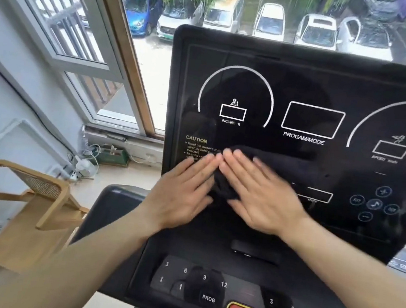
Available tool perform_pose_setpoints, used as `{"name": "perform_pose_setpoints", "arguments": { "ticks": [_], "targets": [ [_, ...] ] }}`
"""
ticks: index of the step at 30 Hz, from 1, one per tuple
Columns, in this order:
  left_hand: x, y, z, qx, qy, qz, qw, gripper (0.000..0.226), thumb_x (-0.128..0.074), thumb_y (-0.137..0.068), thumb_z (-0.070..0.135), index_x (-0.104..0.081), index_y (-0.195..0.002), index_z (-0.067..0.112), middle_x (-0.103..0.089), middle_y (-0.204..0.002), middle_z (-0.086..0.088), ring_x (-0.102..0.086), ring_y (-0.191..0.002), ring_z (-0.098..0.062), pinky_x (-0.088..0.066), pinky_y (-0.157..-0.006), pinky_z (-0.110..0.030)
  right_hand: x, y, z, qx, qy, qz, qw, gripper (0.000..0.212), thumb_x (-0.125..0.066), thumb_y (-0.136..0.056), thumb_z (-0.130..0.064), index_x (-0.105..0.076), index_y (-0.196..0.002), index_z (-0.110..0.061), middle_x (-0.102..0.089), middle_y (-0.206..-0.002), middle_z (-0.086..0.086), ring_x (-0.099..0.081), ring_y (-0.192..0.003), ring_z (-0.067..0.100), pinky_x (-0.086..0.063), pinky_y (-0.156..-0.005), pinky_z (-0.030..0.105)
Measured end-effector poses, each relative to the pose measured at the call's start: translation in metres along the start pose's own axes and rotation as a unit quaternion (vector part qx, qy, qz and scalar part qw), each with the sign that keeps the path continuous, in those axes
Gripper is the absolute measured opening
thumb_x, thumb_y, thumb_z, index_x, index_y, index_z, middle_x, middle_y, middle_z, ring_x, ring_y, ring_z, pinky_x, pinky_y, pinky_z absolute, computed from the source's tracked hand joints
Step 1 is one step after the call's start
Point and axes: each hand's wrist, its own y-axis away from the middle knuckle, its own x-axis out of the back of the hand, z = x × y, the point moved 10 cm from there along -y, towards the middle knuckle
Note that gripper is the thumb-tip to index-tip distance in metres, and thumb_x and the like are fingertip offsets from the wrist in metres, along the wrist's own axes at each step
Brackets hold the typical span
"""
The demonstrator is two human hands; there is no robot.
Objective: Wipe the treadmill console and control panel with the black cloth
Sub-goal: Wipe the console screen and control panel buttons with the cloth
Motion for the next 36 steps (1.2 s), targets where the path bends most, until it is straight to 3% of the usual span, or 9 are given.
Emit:
{"name": "perform_pose_setpoints", "arguments": {
  "ticks": [4, 9, 11, 15, 17, 20, 26, 30, 36],
  "targets": [
    [0.058, -0.059, -0.052, 0.101, -0.023, 0.109, 0.989, 0.032, -0.05, -0.098, 0.01, -0.061, -0.124, -0.006, -0.028, -0.16, -0.023, -0.029, -0.149, -0.036, -0.022, -0.12, -0.05, 0.072, -0.086, 0.057, -0.036, -0.097, 0.128, 0.986, 0.064, -0.048, -0.096, -0.02, -0.031, -0.151, 0.007, -0.022, -0.16, 0.028, -0.013, -0.151, 0.041, -0.002, -0.126, 0.042],
    [0.092, -0.08, -0.081, 0.185, 0.01, 0.202, 0.962, 0.047, -0.045, -0.104, 0.01, -0.037, -0.149, -0.003, -0.033, -0.16, -0.021, -0.028, -0.151, -0.035, -0.025, -0.123, -0.048, 0.098, -0.112, 0.071, -0.149, 0.01, 0.131, 0.98, 0.067, -0.03, -0.103, -0.037, -0.01, -0.16, -0.009, -0.007, -0.169, 0.011, -0.005, -0.156, 0.027, 0.0, -0.125, 0.043],
    [0.069, -0.05, -0.071, 0.191, 0.027, 0.188, 0.963, 0.046, -0.044, -0.103, 0.008, -0.036, -0.147, -0.006, -0.033, -0.159, -0.023, -0.026, -0.151, -0.035, -0.026, -0.122, -0.049, 0.074, -0.1, 0.043, -0.114, -0.007, 0.116, 0.987, 0.068, -0.033, -0.103, -0.038, -0.011, -0.16, -0.009, -0.007, -0.169, 0.011, -0.003, -0.156, 0.026, 0.0, -0.126, 0.041],
    [0.004, 0.031, -0.033, 0.17, 0.046, 0.089, 0.98, 0.039, -0.045, -0.095, 0.006, -0.06, -0.128, -0.01, -0.031, -0.159, -0.022, -0.022, -0.151, -0.034, -0.027, -0.121, -0.053, 0.005, -0.049, -0.026, -0.034, -0.151, 0.044, 0.987, 0.07, -0.05, -0.1, -0.025, -0.018, -0.158, -0.002, -0.009, -0.167, 0.014, 0.002, -0.155, 0.025, 0.001, -0.126, 0.04],
    [-0.018, 0.053, -0.013, 0.151, 0.059, 0.036, 0.986, 0.045, -0.045, -0.095, 0.011, -0.055, -0.137, -0.004, -0.025, -0.162, -0.015, -0.019, -0.153, -0.031, -0.025, -0.122, -0.051, -0.022, -0.018, -0.047, -0.015, -0.114, -0.011, 0.993, 0.07, -0.044, -0.103, -0.032, -0.013, -0.159, -0.005, -0.005, -0.169, 0.009, 0.0, -0.156, 0.024, -0.009, -0.126, 0.047],
    [-0.028, 0.054, 0.015, 0.143, 0.068, -0.001, 0.987, 0.048, -0.044, -0.098, 0.02, -0.052, -0.142, 0.001, -0.024, -0.164, -0.011, -0.019, -0.154, -0.028, -0.022, -0.124, -0.047, -0.031, 0.015, -0.045, -0.014, -0.088, -0.045, 0.995, 0.072, -0.038, -0.103, -0.041, -0.01, -0.16, -0.009, -0.004, -0.169, 0.006, -0.002, -0.156, 0.022, -0.017, -0.124, 0.05],
    [-0.031, 0.034, 0.065, 0.074, 0.078, -0.014, 0.994, 0.042, -0.054, -0.094, 0.02, -0.06, -0.134, 0.004, -0.037, -0.16, -0.01, -0.03, -0.15, -0.027, -0.026, -0.122, -0.045, -0.041, 0.077, -0.022, -0.015, -0.129, -0.079, 0.988, 0.077, -0.051, -0.097, -0.03, -0.011, -0.16, -0.01, -0.005, -0.17, 0.005, -0.005, -0.156, 0.022, -0.02, -0.123, 0.051],
    [-0.024, 0.053, 0.042, 0.042, 0.028, -0.041, 0.998, 0.05, -0.051, -0.09, 0.02, -0.057, -0.138, 0.008, -0.039, -0.16, -0.007, -0.034, -0.149, -0.025, -0.026, -0.121, -0.047, -0.049, 0.061, -0.044, -0.017, -0.142, -0.072, 0.987, 0.077, -0.051, -0.095, -0.029, -0.014, -0.159, -0.007, -0.007, -0.169, 0.008, -0.005, -0.156, 0.024, -0.023, -0.122, 0.053],
    [-0.02, 0.101, -0.016, 0.115, -0.029, -0.072, 0.99, 0.053, -0.047, -0.095, 0.022, -0.05, -0.144, 0.003, -0.034, -0.161, -0.011, -0.029, -0.151, -0.03, -0.023, -0.124, -0.048, -0.049, -0.007, -0.094, 0.036, -0.123, -0.046, 0.991, 0.069, -0.038, -0.103, -0.033, -0.013, -0.158, -0.001, -0.006, -0.169, 0.012, -0.004, -0.156, 0.027, -0.015, -0.124, 0.05]
  ]
}}
